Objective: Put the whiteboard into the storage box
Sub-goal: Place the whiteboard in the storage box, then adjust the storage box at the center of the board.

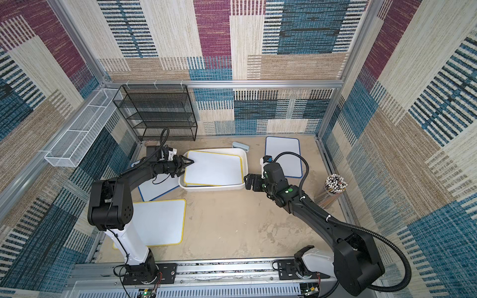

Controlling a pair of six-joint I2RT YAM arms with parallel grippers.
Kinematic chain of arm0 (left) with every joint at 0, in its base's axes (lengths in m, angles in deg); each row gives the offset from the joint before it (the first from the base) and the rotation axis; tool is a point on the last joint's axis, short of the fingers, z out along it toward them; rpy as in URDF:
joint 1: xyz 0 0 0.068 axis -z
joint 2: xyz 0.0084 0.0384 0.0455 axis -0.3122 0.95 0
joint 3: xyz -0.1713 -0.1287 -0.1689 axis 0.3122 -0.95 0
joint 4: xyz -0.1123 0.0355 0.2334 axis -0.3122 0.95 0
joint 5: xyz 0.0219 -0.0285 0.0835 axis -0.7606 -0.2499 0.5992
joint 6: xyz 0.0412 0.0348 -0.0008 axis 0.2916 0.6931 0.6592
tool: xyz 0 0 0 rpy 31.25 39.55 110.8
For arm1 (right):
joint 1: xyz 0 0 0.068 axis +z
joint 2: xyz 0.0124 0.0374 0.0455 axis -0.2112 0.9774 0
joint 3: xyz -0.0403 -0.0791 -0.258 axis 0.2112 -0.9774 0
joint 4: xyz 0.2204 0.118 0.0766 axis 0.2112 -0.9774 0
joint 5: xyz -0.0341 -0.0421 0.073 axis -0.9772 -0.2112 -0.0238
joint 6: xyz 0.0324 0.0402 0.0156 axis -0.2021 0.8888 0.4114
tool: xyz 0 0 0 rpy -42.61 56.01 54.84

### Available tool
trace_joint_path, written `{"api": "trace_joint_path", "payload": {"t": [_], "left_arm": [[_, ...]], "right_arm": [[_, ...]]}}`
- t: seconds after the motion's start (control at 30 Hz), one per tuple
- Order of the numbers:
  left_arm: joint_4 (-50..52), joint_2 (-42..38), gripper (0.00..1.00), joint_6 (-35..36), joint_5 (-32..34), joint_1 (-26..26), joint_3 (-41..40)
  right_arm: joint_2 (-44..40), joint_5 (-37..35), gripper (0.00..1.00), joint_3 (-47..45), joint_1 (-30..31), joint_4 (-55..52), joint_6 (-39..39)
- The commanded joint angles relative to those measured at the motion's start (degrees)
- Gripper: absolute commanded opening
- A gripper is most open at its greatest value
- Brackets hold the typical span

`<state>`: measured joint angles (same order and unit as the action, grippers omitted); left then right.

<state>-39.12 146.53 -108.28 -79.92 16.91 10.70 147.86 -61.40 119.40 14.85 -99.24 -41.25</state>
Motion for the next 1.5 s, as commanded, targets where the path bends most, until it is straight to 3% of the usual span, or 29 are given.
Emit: {"api": "trace_joint_path", "payload": {"t": [0.0, 0.27, 0.6, 0.9, 1.13, 1.27, 1.47], "left_arm": [[2.5, 0.1, 0.67, 3.1, 1.3, -0.1, 0.9], [6.1, 1.0, 0.73, 4.7, 3.5, -0.1, 2.9], [17.1, 1.5, 0.75, 9.7, 9.5, -0.1, 8.7], [27.8, -5.7, 0.80, 16.1, 29.1, 3.7, 10.8], [30.8, -17.4, 0.95, 14.8, 40.9, 9.5, 2.7], [31.7, -25.9, 0.96, 12.9, 42.9, 11.6, -4.2], [32.9, -35.1, 0.96, 9.6, 40.9, 14.2, -15.2]], "right_arm": [[-0.3, -0.7, 1.00, -0.3, 0.1, 1.7, 0.4], [-0.3, -1.3, 1.00, -0.9, 0.1, 1.7, 0.6], [-1.4, -3.7, 1.00, -2.2, 0.1, 1.2, 0.8], [-2.0, -8.8, 1.00, -2.0, 0.1, 1.0, 3.0], [-2.2, -9.4, 1.00, -2.2, 0.1, 1.9, 4.4], [-2.5, -9.3, 1.00, -2.8, 0.1, 2.5, 4.4], [-1.5, -8.2, 1.00, -3.6, 0.2, 3.8, 5.6]]}}
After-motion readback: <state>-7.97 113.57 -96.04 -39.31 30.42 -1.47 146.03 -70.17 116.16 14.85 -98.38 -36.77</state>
